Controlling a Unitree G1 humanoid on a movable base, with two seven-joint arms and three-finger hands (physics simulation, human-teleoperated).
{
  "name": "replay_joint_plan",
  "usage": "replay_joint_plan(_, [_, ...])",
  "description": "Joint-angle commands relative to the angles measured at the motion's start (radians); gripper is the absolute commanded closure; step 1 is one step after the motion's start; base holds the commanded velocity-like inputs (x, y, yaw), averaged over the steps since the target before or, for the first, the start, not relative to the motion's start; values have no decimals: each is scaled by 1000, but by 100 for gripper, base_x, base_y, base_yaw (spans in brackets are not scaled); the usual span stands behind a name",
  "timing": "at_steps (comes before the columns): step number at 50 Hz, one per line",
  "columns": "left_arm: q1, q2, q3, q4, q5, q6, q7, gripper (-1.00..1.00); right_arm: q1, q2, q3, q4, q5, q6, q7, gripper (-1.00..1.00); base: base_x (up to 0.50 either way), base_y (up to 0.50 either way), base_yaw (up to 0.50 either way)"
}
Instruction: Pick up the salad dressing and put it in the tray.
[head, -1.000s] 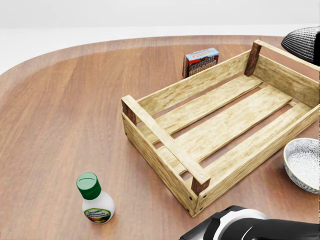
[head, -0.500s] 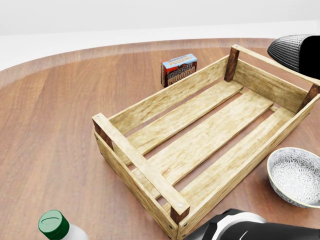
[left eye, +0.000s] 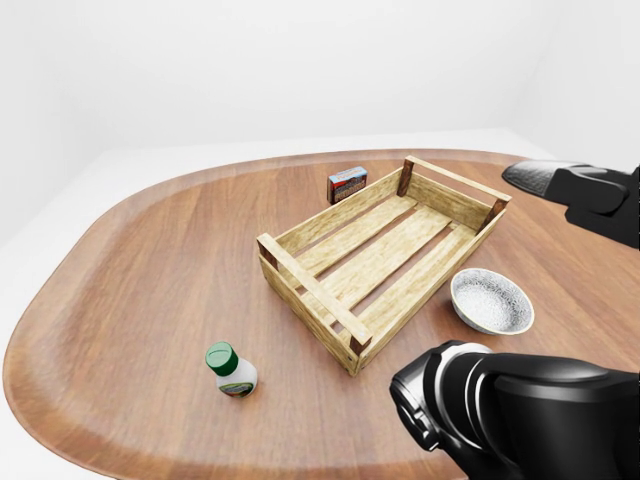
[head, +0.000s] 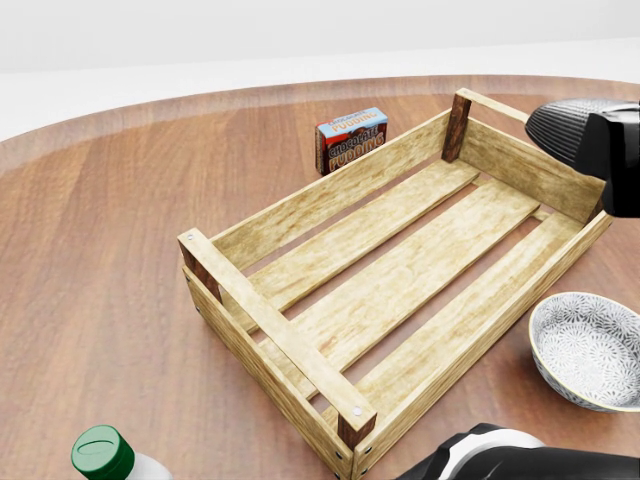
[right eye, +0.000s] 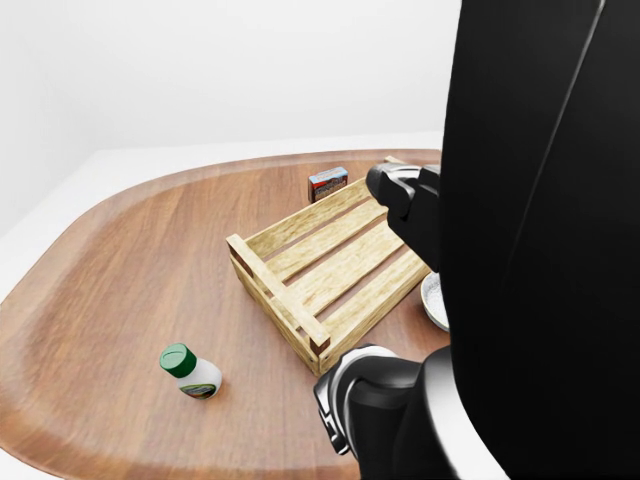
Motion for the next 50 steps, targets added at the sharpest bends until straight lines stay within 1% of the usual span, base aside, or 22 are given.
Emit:
replay_joint_plan(1, [1, -3, -1, -1, 4, 0, -3, -100, 20, -35, 10, 0, 0, 0, 0, -100, 0, 0, 0])
replay_joint_plan(6, [1, -5, -3, 0, 7, 0, -4, -100, 24, -50, 14, 0, 2, 0, 0, -100, 0, 0, 0])
replay_joint_plan(10, [0, -7, -5, 1, 11, 0, -7, -100, 68, -63, 25, 0, 27, 0, 0, -100, 2, 25, 0])
replay_joint_plan(11, [0, -7, -7, 1, 14, 0, -8, -100, 34, -33, 17, 0, 31, 0, 0, -100, 5, 50, 0])
replay_joint_plan(12, [-1, -7, -7, 1, 13, 0, -8, -100, 25, -27, 7, 0, 24, 0, 0, -100, 5, 50, 0])
replay_joint_plan(16, [-2, -7, -6, 3, 14, 0, -9, -100, 2, -46, -6, 0, 2, 0, 0, -100, 1, 12, 0])
replay_joint_plan(20, [-2, -7, -5, 2, 14, 0, -10, -100, 9, -69, 7, 0, 0, 0, 0, -100, 0, 0, 0])
replay_joint_plan(29, [-2, -5, -2, 2, 10, 0, -8, -100, 16, -75, 10, 0, 0, 0, 0, -100, 0, 0, 0])
replay_joint_plan(32, [-1, -4, -3, 2, 10, 0, -8, -100, 11, -67, -8, 0, 0, 0, 0, -100, 0, 0, 0])
replay_joint_plan(43, [0, -9, -6, 2, 17, 0, -14, -100, 29, -47, 3, 0, 10, 0, 0, -100, 0, 0, 0])
replay_joint_plan(47, [1, -12, -6, 2, 21, 0, -17, -100, 33, -58, 0, 0, 6, 0, 0, -100, 0, 0, 0])
replay_joint_plan(49, [1, -12, -5, 1, 22, 0, -18, -100, 52, -66, 10, 0, 16, 0, 0, -100, 5, 50, 0])
replay_joint_plan(50, [0, -12, -4, 0, 21, 0, -18, -100, 41, -61, 1, 0, 20, 0, 0, -100, 5, 50, 0])
